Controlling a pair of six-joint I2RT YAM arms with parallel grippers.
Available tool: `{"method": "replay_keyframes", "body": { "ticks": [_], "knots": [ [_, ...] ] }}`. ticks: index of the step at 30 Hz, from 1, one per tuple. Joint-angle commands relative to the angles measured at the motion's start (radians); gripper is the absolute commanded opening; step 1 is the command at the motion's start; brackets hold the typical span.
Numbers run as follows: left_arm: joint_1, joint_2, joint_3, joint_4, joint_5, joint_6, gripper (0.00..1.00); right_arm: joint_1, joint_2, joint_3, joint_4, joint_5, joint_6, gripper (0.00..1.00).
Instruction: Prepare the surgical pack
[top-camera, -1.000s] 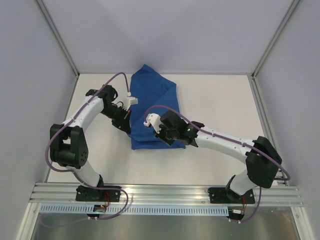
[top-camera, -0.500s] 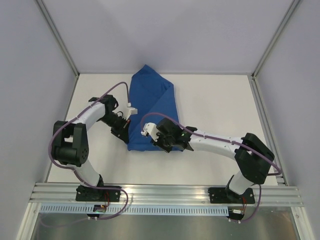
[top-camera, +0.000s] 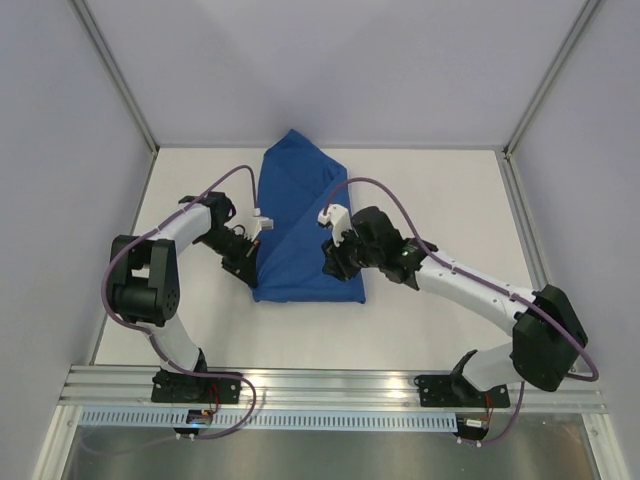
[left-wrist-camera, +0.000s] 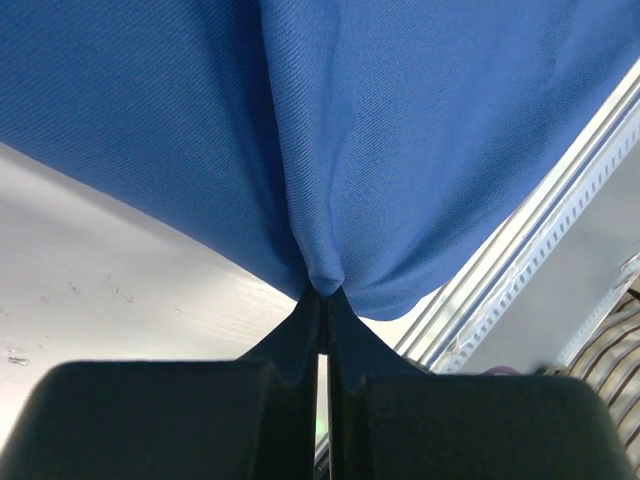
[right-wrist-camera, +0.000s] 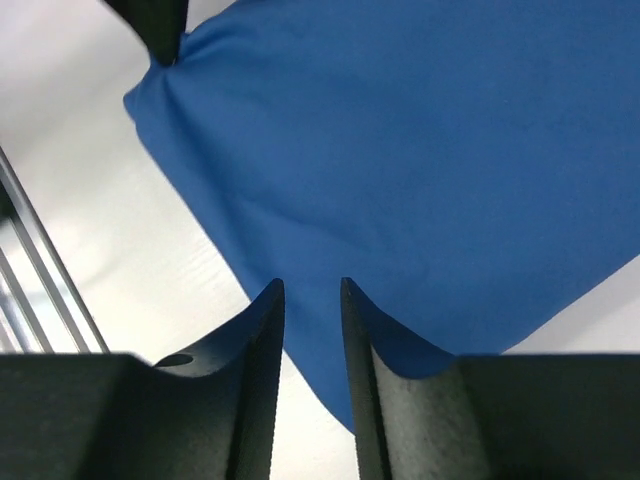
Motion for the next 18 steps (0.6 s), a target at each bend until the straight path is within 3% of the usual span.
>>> {"method": "replay_keyframes", "body": {
  "ticks": [1, 4, 6, 9, 18],
  "knots": [
    [0.011, 0.028, -0.028, 0.082, -0.091, 0.029, 0.02, -0.051, 0.043, -0.024, 0.145, -0.163, 0.175, 0.30],
    [0.011, 0.022, -0.026, 0.082, -0.088, 0.024, 0.06, -0.050, 0.120, -0.012, 0.226, -0.226, 0.238, 0.20],
    [0.011, 0.014, -0.028, 0.079, -0.086, 0.019, 0.15, -0.050, 0.179, -0.012, 0.261, -0.238, 0.260, 0.12],
    [0.011, -0.003, -0.031, 0.081, -0.102, 0.016, 0.21, -0.051, 0.252, -0.018, 0.242, -0.205, 0.260, 0.06],
    [0.014, -0.012, -0.032, 0.096, -0.151, -0.001, 0.22, -0.053, 0.215, 0.053, 0.124, -0.113, 0.209, 0.09]
  ]
}}
